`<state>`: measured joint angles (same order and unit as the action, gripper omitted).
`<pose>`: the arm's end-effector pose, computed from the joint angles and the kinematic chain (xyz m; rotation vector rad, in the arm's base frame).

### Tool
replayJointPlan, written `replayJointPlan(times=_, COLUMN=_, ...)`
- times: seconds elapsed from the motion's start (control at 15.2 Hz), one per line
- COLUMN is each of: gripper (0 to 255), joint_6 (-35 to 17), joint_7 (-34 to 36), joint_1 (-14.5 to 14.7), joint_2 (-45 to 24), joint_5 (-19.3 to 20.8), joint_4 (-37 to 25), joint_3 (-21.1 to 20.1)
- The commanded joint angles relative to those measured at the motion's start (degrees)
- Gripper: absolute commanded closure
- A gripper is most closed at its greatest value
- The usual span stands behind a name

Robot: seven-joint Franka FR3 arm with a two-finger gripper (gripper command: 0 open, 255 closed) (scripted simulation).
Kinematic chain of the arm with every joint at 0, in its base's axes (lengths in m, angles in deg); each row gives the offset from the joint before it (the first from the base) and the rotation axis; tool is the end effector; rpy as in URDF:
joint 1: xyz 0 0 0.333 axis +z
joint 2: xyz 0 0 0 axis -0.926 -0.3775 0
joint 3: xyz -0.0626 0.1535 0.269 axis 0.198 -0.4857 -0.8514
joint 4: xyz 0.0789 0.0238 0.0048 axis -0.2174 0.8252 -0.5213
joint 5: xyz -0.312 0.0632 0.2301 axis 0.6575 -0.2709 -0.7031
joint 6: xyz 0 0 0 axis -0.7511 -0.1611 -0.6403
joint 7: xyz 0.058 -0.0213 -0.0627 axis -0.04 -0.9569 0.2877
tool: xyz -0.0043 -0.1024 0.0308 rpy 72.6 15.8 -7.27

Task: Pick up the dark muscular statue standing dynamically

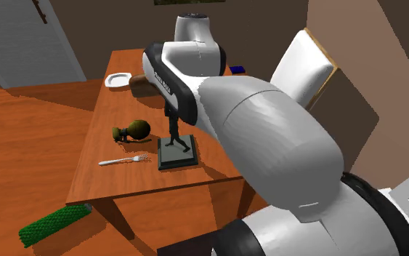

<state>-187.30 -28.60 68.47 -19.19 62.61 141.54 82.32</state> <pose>0.4930 0.0279 0.5788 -3.0418 0.0499 -0.0095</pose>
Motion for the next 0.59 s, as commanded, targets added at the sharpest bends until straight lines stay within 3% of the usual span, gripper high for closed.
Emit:
replayJointPlan(times=0.0, gripper=0, joint_6=-0.23, joint_7=1.13, joint_1=0.21, joint_2=-4.72, joint_5=0.41, joint_4=-4.61, joint_3=-0.53)
replayJointPlan(times=0.53, gripper=0, joint_6=3.27, joint_7=5.39, joint_1=1.51, joint_2=-24.45, joint_5=2.87, joint_4=-27.99, joint_3=-1.74)
